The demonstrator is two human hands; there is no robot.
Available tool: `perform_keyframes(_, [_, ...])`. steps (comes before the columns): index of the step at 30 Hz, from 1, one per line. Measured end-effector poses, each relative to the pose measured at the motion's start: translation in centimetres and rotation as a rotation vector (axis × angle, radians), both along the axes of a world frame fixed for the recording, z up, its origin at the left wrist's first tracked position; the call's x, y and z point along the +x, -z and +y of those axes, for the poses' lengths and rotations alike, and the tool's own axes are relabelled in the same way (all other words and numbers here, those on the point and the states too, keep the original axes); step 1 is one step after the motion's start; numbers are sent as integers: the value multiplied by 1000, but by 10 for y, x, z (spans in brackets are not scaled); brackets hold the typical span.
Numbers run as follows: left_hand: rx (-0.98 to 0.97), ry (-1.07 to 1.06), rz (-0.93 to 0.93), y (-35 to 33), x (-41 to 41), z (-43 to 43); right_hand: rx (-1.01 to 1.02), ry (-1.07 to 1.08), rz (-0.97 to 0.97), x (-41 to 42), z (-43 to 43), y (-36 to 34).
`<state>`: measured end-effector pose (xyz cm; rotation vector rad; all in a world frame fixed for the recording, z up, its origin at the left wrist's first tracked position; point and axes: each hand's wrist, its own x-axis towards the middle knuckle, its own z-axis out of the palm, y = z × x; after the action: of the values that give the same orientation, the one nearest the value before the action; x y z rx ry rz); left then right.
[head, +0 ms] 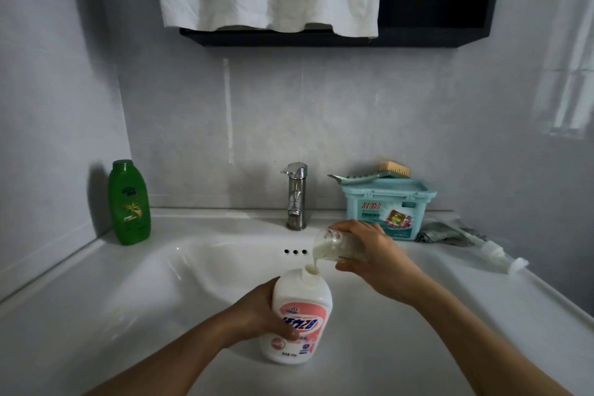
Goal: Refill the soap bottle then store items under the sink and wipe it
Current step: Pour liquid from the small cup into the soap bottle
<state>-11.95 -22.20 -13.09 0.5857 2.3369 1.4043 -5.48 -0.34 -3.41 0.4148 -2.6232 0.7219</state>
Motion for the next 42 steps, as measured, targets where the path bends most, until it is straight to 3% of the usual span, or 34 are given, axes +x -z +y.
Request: perform_keyframes(42, [11, -2, -1, 1, 0, -1, -6, -8, 6, -1, 0, 0])
